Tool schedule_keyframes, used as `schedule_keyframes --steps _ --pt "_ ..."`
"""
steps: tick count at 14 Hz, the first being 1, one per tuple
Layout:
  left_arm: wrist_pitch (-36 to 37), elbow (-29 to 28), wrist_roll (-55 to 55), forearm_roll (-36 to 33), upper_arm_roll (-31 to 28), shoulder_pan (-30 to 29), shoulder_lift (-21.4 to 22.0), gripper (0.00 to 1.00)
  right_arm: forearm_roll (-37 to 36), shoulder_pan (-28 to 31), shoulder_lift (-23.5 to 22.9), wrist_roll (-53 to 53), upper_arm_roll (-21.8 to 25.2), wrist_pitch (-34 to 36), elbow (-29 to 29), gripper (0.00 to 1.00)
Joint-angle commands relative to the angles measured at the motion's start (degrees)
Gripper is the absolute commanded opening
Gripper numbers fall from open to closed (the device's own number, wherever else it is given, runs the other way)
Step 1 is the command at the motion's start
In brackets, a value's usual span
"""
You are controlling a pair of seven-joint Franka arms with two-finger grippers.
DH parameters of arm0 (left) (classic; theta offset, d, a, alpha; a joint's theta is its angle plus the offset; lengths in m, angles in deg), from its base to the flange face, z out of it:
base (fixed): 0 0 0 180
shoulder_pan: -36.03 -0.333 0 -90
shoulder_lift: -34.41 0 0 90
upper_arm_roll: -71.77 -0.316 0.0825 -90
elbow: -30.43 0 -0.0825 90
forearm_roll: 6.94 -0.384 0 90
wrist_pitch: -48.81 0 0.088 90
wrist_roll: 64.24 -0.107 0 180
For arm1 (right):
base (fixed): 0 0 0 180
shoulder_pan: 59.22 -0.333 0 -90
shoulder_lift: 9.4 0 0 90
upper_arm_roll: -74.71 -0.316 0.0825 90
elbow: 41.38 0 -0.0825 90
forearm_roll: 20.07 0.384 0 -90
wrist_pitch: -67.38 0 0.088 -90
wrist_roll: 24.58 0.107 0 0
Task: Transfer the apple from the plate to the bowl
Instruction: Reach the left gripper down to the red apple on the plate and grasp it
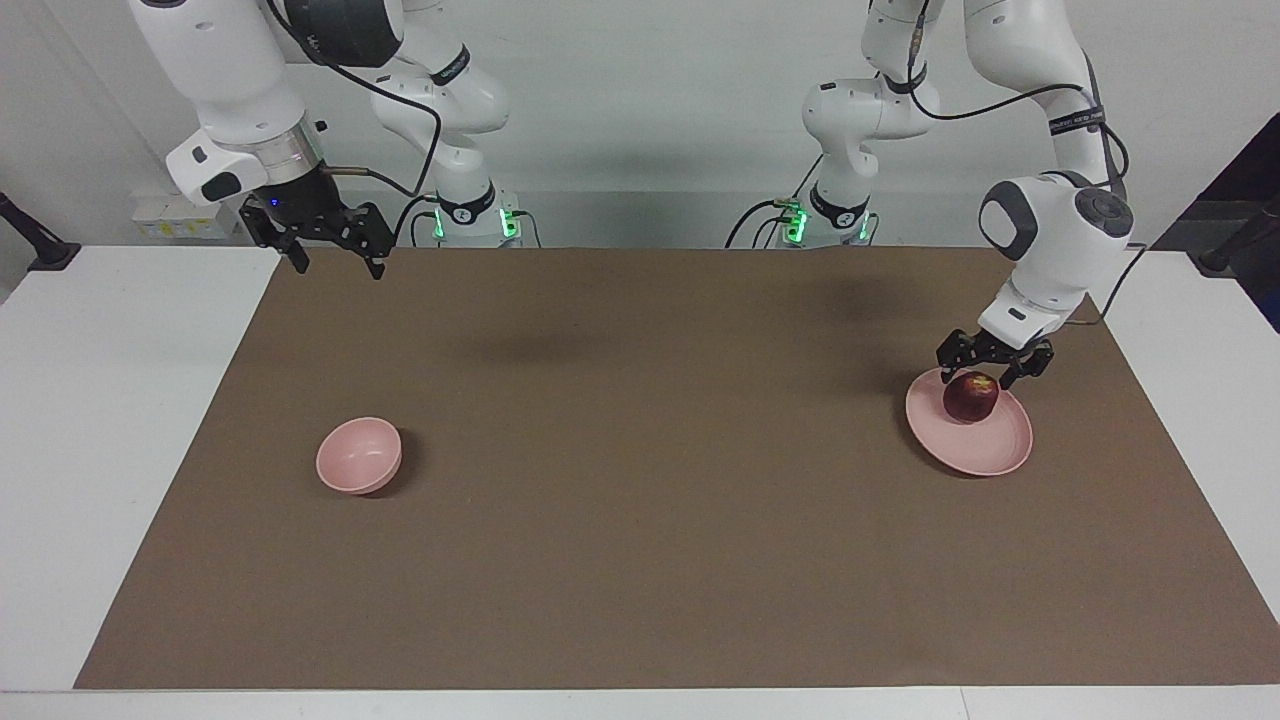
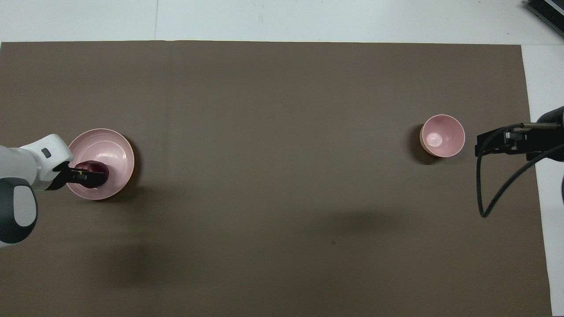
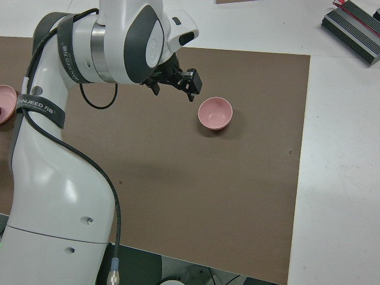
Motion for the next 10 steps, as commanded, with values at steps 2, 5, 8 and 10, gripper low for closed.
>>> schedule_keyframes --steps 2,5,8,10 --pt "-3.62 -1.48 -1.53 2.39 0.1 -0.5 -0.21 1.0 0.28 0.52 0.94 -0.6 -0.26 -1.06 1.34 1.0" --pt "-10.03 -0.87 -2.93 2.39 -0.07 -0.5 -4.34 1.0 0.28 0.52 0.94 -0.6 -0.26 -1.14 1.25 1.0" --pt "-9.52 -0.95 -4.26 2.4 -0.16 -0.76 -4.26 1.0 0.28 0.52 0.94 -0.6 -0.26 -1.06 1.25 1.0" --pt "-8.65 -1.13 -3.99 2.4 -0.07 -0.76 -4.0 1.0 0.28 0.52 0.94 -0.6 -0.26 -1.06 1.34 1.0"
